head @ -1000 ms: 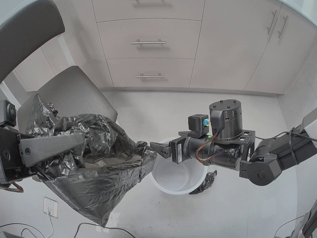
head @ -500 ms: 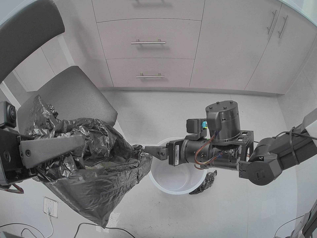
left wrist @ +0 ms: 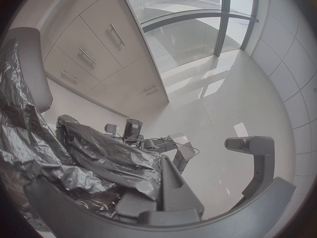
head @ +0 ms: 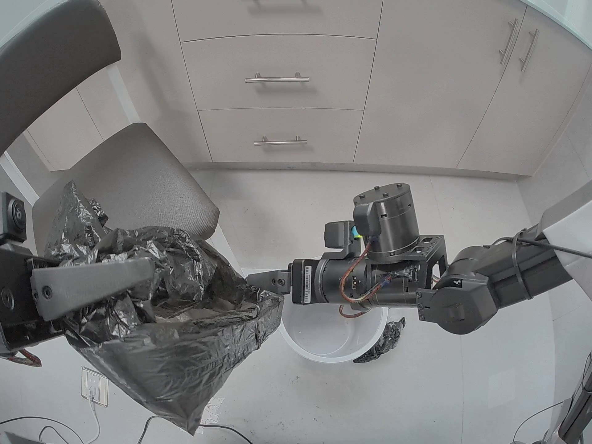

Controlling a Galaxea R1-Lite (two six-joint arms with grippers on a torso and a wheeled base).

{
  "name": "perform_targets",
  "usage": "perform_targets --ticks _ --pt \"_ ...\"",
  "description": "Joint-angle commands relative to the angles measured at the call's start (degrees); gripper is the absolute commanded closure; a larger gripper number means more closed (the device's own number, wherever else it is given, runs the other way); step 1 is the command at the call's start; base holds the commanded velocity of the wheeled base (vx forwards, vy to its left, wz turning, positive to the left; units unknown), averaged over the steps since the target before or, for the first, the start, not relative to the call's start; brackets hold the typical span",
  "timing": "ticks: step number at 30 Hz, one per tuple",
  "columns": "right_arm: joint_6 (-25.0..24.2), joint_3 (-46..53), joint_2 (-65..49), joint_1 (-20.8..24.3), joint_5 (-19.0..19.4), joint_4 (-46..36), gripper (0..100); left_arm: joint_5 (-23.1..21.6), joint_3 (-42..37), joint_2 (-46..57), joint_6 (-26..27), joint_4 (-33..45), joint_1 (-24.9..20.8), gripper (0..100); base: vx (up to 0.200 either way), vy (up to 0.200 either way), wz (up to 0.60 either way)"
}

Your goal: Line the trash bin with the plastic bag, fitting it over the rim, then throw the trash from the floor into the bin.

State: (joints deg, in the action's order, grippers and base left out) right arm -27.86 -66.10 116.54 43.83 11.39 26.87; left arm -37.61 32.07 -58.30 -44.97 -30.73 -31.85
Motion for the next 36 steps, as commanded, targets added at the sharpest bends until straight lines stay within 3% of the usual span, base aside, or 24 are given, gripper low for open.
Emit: perform_targets --ticks 1,5,12,19,26,36 --pt "-1.2 0.3 1.5 0.6 1.6 0.0 0 0.0 0.0 0.2 0.0 0.0 0.0 100 0.0 0.0 0.0" --pt "-2.5 0.5 1.8 0.6 2.6 -0.2 0 0.0 -0.1 0.2 0.0 0.0 -0.1 100 0.0 0.0 0.0" --pt "-7.7 1.6 1.2 1.1 10.4 -3.1 0 0.0 -0.1 0.4 0.0 -0.1 0.0 100 0.0 0.0 0.0" --pt "-8.7 1.6 3.0 1.1 14.5 -3.1 0 0.0 -0.2 0.8 0.0 -0.1 -0.1 100 0.0 0.0 0.0" --pt "-11.0 1.1 4.1 1.4 16.7 -3.1 0 0.0 -0.2 0.8 0.0 -0.1 -0.1 100 0.0 0.0 0.0" --pt "-11.3 0.7 6.0 3.0 16.8 -3.1 0 0.0 -0.4 1.7 0.0 -0.1 -0.7 100 0.0 0.0 0.0"
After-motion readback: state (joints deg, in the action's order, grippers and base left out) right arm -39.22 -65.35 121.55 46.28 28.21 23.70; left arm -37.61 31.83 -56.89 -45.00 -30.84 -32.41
